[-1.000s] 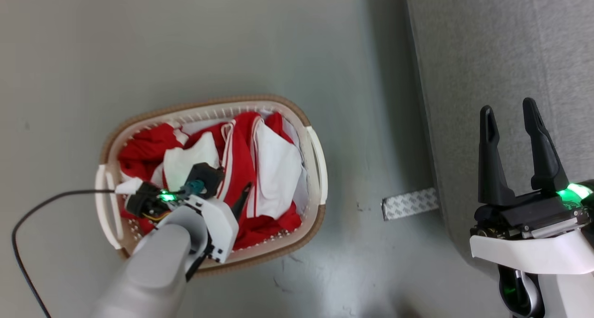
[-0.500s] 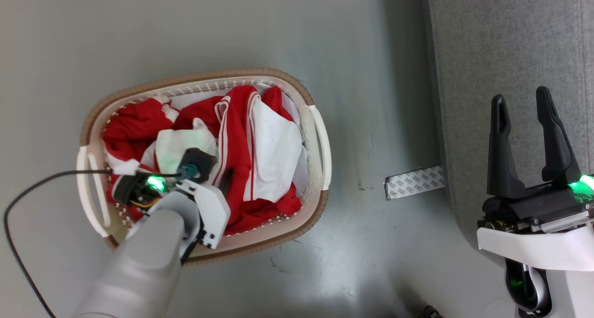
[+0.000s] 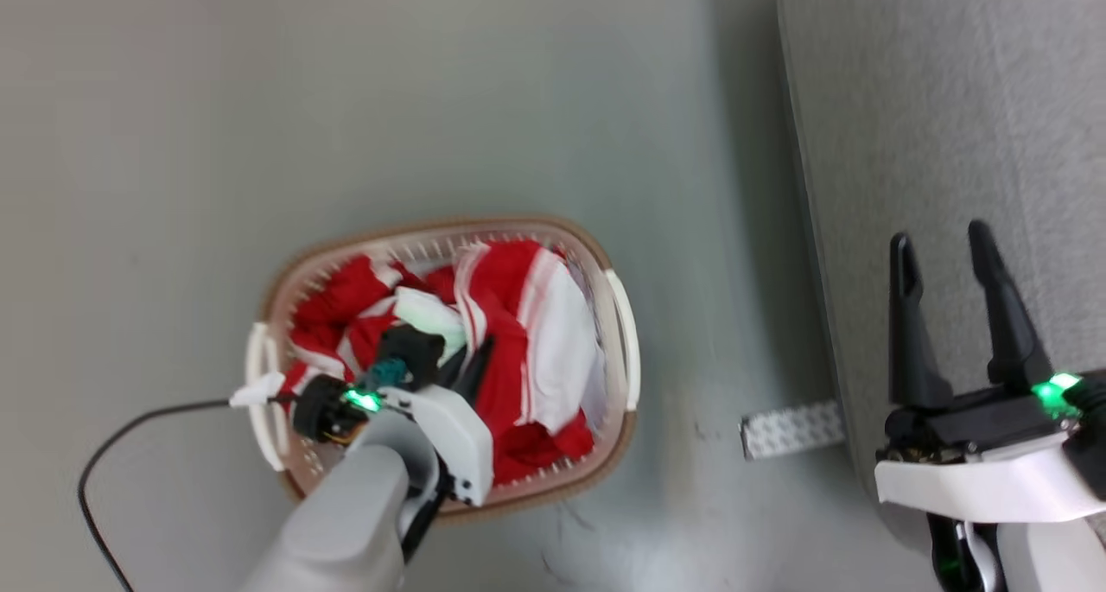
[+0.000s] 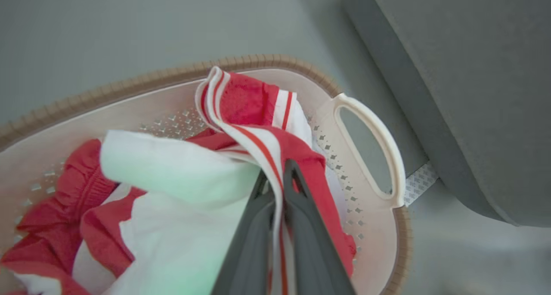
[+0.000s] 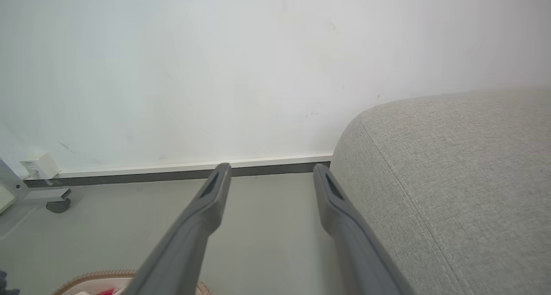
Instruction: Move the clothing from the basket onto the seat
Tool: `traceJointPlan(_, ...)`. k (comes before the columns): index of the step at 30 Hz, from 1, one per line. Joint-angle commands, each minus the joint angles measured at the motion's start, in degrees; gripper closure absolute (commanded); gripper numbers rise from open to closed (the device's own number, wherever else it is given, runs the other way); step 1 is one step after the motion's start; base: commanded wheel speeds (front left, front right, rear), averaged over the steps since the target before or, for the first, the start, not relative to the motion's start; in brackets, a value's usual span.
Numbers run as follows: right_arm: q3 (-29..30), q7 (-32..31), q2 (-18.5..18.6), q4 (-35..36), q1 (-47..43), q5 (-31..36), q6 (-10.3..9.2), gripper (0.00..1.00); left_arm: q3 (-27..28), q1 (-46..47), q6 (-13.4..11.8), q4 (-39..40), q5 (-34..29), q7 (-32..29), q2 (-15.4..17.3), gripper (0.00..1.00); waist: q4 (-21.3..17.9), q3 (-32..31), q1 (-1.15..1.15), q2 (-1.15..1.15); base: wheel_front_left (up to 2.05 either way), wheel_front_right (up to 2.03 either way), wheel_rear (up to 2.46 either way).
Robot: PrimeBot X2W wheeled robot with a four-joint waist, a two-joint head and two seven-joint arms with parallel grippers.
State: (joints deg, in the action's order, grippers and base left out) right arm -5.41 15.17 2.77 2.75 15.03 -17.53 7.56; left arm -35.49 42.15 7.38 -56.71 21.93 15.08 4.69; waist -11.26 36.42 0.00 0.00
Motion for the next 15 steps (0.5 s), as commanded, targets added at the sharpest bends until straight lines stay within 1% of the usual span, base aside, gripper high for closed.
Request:
traceJointPlan(1, 0.17, -0.02, 0.21, -0.49, -0.9, 0.41, -0.14, 0.0, -0.3, -1.61, 0.17, 0.86, 0.75, 0.07, 0.39, 1.0, 3.18, -6.67, 0.0, 0.0, 0.0, 0.0, 0.0)
traceJointPlan(4, 0.03, -0.03, 0.22, -1.89, -2.84, 0.76, -0.14, 0.0, -1.39, -4.55, 0.17, 4.99, 2.87, 0.07, 1.6, 1.0, 4.89, -12.1, 0.0, 0.0, 0.0, 0.0, 0.0)
traceJointPlan(6, 0.08, -0.02, 0.22, -2.65, -4.05, 0.94, -0.14, 0.0, -2.3, -6.2, 0.17, 7.46, 4.07, 0.07, 1.79, 1.0, 5.88, -15.43, 0.0, 0.0, 0.0, 0.0, 0.0)
traceJointPlan(10, -0.05, -0.02, 0.22, -4.15, -6.75, 0.74, -0.14, 0.0, -3.72, -8.23, 0.18, 11.41, 6.17, 0.08, 3.12, 1.0, 7.55, -21.2, 0.0, 0.0, 0.0, 0.0, 0.0)
traceJointPlan(15, -0.36, -0.03, 0.22, -5.52, -9.56, -0.02, -0.14, 0.0, -3.95, -9.4, 0.18, 16.73, 7.94, -0.95, 4.08, 1.0, 9.09, -25.94, 0.0, 0.0, 0.0, 0.0, 0.0)
